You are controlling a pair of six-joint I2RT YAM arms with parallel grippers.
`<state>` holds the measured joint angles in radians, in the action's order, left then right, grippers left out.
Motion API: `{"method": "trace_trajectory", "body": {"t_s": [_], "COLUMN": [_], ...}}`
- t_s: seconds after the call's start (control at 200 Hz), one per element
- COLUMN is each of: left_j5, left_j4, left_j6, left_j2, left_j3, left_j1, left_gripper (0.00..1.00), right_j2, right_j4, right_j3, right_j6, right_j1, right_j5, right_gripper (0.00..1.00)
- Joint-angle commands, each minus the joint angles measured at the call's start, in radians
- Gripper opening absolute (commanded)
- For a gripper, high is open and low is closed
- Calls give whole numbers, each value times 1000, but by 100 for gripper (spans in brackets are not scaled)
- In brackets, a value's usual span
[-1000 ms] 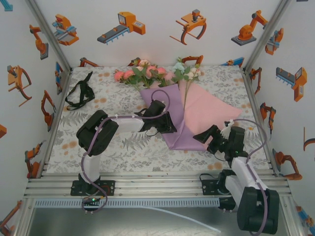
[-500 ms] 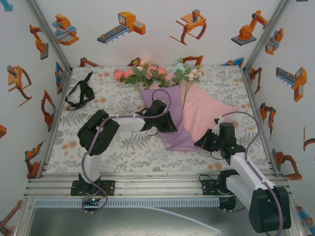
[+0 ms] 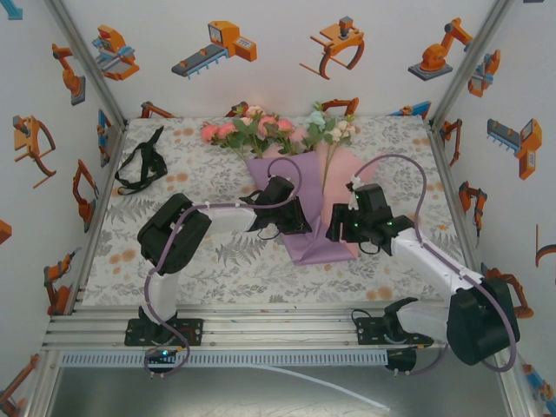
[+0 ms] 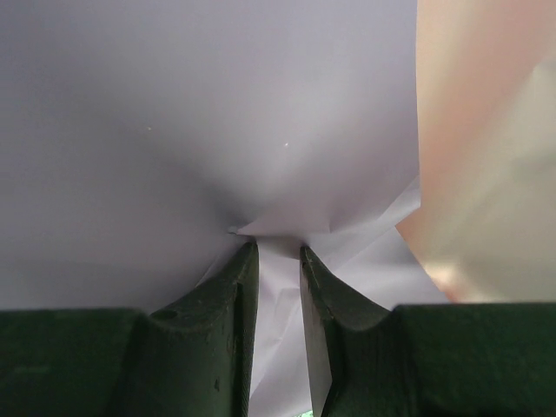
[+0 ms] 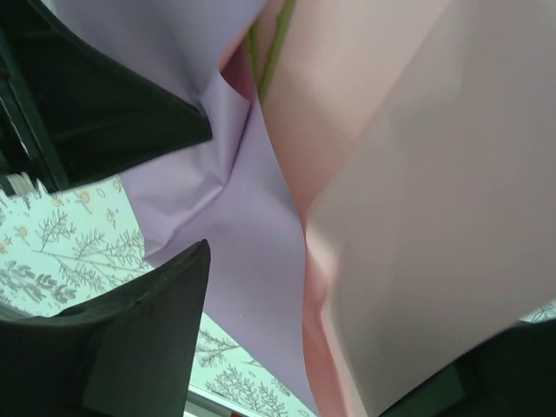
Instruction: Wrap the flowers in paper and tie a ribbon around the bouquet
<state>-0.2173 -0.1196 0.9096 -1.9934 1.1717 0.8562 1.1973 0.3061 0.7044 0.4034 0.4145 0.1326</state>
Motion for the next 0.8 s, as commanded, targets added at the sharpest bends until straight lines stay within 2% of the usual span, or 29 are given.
{"method": "trace_trajectory", "body": {"t_s": [0.0, 0.095, 0.155, 0.225, 0.29, 0.39, 0.471, 0.511, 0.551, 0.606, 0.686, 0.791], "left_j5": [12, 9, 8, 8, 9, 8, 6, 3, 1, 0, 1, 2], "left_j4": [38, 38, 38, 38, 41, 43, 45, 45, 47, 46, 46, 46], "left_j6": [-17, -19, -19, -19, -20, -19, -20, -20, -19, -19, -20, -21], "left_j2": [-8, -5, -6, -8, -10, -12, -16, -19, -24, -27, -25, -22], "left_j3": [0, -3, -3, 0, 3, 6, 10, 15, 17, 20, 20, 19], "left_j1": [-3, -3, -3, -3, -3, -3, -3, -3, -3, -3, -3, -3], "left_gripper": [30, 30, 30, 30, 30, 30, 30, 30, 30, 30, 30, 30], "right_j2": [47, 47, 44, 53, 54, 70, 130, 163, 193, 213, 198, 149], "right_j4": [100, 125, 122, 127, 123, 162, 239, 263, 270, 252, 184, 85], "right_j3": [82, 116, 133, 156, 167, 207, 287, 326, 355, 374, 350, 286], "right_j6": [-7, 9, 29, 25, 22, -26, -114, -151, -175, -181, -150, -122], "right_j1": [5, 1, 0, 0, 4, 39, 105, 136, 158, 168, 167, 164], "right_j5": [-226, -314, -307, -263, -239, -295, -366, -343, -270, -152, -99, -62], "right_gripper": [65, 64, 56, 42, 21, 0, 0, 0, 0, 15, 32, 33]}}
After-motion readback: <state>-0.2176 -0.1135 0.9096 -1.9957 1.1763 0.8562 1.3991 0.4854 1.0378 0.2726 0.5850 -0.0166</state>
